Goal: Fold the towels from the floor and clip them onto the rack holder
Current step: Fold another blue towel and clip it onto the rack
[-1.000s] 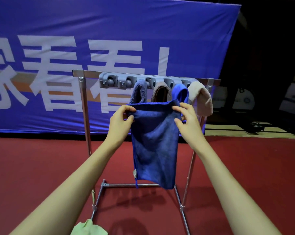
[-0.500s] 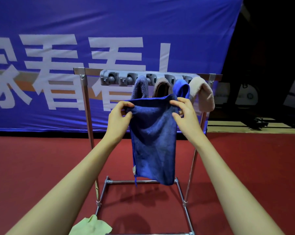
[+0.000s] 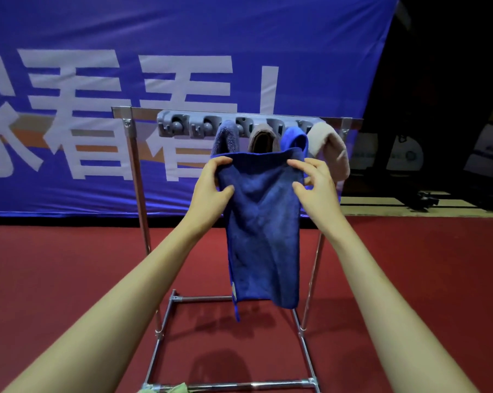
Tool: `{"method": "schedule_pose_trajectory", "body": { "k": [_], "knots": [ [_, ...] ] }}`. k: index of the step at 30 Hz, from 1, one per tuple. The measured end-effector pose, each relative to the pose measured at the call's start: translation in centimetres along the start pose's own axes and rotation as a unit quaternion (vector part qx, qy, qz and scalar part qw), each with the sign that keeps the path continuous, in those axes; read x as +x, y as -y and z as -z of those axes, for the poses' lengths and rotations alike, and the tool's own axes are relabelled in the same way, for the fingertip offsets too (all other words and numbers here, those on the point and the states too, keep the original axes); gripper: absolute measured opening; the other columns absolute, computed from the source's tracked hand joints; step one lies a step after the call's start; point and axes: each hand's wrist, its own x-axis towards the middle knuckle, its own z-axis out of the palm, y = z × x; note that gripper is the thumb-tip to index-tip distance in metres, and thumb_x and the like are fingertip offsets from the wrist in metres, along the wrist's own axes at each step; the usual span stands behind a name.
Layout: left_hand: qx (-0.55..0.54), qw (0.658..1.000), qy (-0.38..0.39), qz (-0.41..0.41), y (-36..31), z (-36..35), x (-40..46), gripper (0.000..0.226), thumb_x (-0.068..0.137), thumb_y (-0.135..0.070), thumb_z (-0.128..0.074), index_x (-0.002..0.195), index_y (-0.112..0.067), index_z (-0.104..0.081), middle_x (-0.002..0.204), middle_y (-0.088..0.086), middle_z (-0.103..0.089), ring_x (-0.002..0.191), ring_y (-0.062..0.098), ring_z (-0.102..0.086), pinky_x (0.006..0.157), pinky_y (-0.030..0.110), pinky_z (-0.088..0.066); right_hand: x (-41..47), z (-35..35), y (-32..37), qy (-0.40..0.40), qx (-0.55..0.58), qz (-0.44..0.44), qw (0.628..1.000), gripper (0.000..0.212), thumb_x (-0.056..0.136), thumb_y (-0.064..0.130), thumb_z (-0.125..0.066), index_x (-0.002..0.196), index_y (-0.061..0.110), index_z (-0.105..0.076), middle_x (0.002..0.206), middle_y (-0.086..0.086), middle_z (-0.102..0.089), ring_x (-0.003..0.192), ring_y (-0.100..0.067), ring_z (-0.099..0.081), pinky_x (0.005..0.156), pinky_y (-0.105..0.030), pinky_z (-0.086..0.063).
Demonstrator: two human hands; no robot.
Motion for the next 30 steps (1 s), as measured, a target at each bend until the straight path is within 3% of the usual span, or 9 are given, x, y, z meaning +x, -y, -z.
{"method": "schedule_pose_trajectory", "body": {
  "k": [4, 6, 9, 15, 19, 22, 24, 27, 30],
  "knots": [
    [-0.015, 1.0, -0.019, -0.001, -0.2, -0.8, 0.1, 0.045, 0.074, 0.01, -0.051, 0.106, -0.02, -0.06, 0.111, -0.009, -0.062, 0.104, 0.018, -0.058, 0.091, 0.029, -0.048, 0.0, 0.3, -0.5, -0.004, 0.025, -0.012, 1.0, 0.043, 0.077, -0.012, -0.049, 0.101, 0.019, -0.068, 0.115, -0.005, -0.056, 0.092, 0.005, -0.052, 0.075, -0.003, -0.037],
    [-0.015, 0.999, -0.027, 0.01, -0.3, -1.0, 0.1, 0.046, 0.074, 0.01, -0.051, 0.107, -0.021, -0.061, 0.112, -0.007, -0.062, 0.103, 0.018, -0.059, 0.09, 0.031, -0.049, 0.1, 0.5, -0.6, -0.007, 0.025, -0.014, 1.0, 0.042, 0.079, -0.011, -0.05, 0.109, 0.016, -0.065, 0.116, -0.002, -0.057, 0.097, -0.001, -0.053, 0.077, -0.003, -0.038],
    [-0.011, 0.999, -0.034, 0.025, -0.1, -1.3, 0.3, 0.051, 0.074, 0.008, -0.05, 0.118, -0.018, -0.057, 0.122, -0.004, -0.06, 0.111, 0.016, -0.056, 0.098, 0.038, -0.047, -0.3, 0.1, -0.5, -0.021, 0.029, -0.01, 0.999, 0.046, 0.082, -0.01, -0.051, 0.121, 0.013, -0.058, 0.121, 0.004, -0.048, 0.103, 0.006, -0.046, 0.083, -0.003, -0.038],
    [-0.053, 0.996, 0.03, 0.071, -1.5, -3.1, -0.4, 0.046, 0.086, 0.0, -0.05, 0.13, -0.013, -0.053, 0.131, 0.004, -0.058, 0.119, 0.012, -0.053, 0.107, 0.036, -0.04, -1.6, -3.5, 1.1, -0.001, 0.016, 0.049, 0.999, 0.039, 0.081, -0.005, -0.048, 0.115, 0.008, -0.063, 0.125, -0.01, -0.054, 0.117, -0.015, -0.049, 0.101, -0.028, -0.039],
    [-0.165, 0.981, 0.013, 0.103, -2.9, -3.5, -1.1, 0.025, 0.092, -0.008, -0.051, 0.113, -0.016, -0.064, 0.115, 0.003, -0.064, 0.107, 0.007, -0.056, 0.1, 0.028, -0.043, -2.3, -5.1, 1.4, 0.034, 0.011, 0.05, 0.998, 0.037, 0.08, -0.008, -0.049, 0.111, 0.003, -0.065, 0.121, -0.014, -0.061, 0.117, -0.028, -0.053, 0.105, -0.042, -0.039],
    [-0.153, 0.98, -0.021, 0.123, -2.5, -3.4, -1.1, 0.038, 0.087, -0.013, -0.062, 0.124, -0.005, -0.057, 0.124, 0.004, -0.061, 0.113, 0.009, -0.058, 0.101, 0.026, -0.045, -2.5, -5.1, 1.5, 0.042, 0.037, 0.019, 0.998, 0.037, 0.082, -0.009, -0.05, 0.115, 0.003, -0.063, 0.122, -0.011, -0.061, 0.118, -0.026, -0.053, 0.105, -0.039, -0.039],
    [-0.132, 0.983, -0.039, 0.124, -2.3, -3.5, -1.1, 0.043, 0.083, -0.016, -0.068, 0.123, -0.006, -0.059, 0.118, 0.0, -0.064, 0.111, 0.009, -0.059, 0.101, 0.03, -0.045, -2.7, -5.0, 1.9, 0.051, 0.039, 0.017, 0.998, 0.038, 0.082, -0.008, -0.049, 0.116, 0.004, -0.062, 0.12, -0.006, -0.062, 0.115, -0.021, -0.054, 0.104, -0.031, -0.038],
    [-0.153, 0.98, -0.05, 0.12, -2.4, -3.3, -1.1, 0.032, 0.079, -0.018, -0.072, 0.111, -0.017, -0.068, 0.099, -0.005, -0.07, 0.098, 0.007, -0.06, 0.097, 0.032, -0.049, -2.7, -4.6, 2.3, 0.088, 0.096, -0.034, 0.991, 0.04, 0.081, -0.012, -0.04, 0.106, 0.012, -0.06, 0.105, 0.002, -0.063, 0.106, -0.013, -0.057, 0.098, -0.03, -0.044],
    [-0.131, 0.987, -0.025, 0.089, -2.0, -2.7, -1.3, 0.019, 0.076, -0.021, -0.072, 0.094, -0.026, -0.074, 0.094, 0.003, -0.075, 0.089, 0.008, -0.059, 0.095, 0.044, -0.05, -2.2, -3.9, 2.3, 0.087, 0.191, -0.083, 0.974, 0.041, 0.079, -0.017, -0.032, 0.085, 0.022, -0.044, 0.092, -0.001, -0.062, 0.099, -0.02, -0.062, 0.082, -0.026, -0.049]
  ]
}}
